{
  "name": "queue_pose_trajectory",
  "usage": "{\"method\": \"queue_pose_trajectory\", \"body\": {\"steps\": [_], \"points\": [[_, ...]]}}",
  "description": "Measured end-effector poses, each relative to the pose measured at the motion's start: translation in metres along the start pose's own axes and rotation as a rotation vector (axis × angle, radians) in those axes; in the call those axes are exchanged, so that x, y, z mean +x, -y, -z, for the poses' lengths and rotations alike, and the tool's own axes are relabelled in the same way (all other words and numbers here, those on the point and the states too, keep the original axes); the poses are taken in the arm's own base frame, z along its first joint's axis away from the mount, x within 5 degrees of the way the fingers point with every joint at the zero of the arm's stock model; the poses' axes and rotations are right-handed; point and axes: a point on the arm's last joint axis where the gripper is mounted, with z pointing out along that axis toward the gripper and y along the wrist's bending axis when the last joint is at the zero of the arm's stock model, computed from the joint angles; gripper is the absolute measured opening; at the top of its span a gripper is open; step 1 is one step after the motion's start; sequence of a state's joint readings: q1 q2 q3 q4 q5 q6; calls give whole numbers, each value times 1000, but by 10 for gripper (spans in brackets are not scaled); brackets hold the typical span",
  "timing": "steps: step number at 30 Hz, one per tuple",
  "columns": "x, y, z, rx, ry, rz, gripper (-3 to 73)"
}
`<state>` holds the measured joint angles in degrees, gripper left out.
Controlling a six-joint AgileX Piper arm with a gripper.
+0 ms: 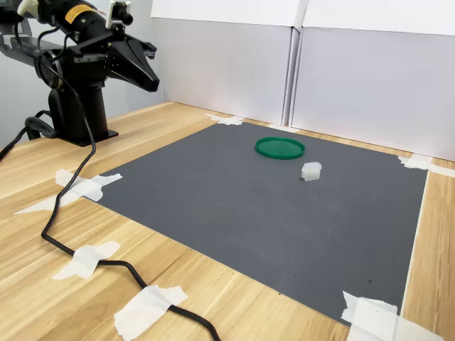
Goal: Grasp a white terminal and put it on the green lid.
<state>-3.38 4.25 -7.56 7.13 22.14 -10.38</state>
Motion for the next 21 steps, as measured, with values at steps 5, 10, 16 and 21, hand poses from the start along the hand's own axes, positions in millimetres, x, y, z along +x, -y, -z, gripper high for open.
{"method": "queue_pose_trajectory", "body": {"steps": [5,10,16,21], "points": [[-27,1,3,-7,-18,1,-16],[-56,2,-2,-25,-132,4,-16],[-84,8,-21,-15,-303,64,-16],[-98,13,-50,-13,-457,97,-16]]}}
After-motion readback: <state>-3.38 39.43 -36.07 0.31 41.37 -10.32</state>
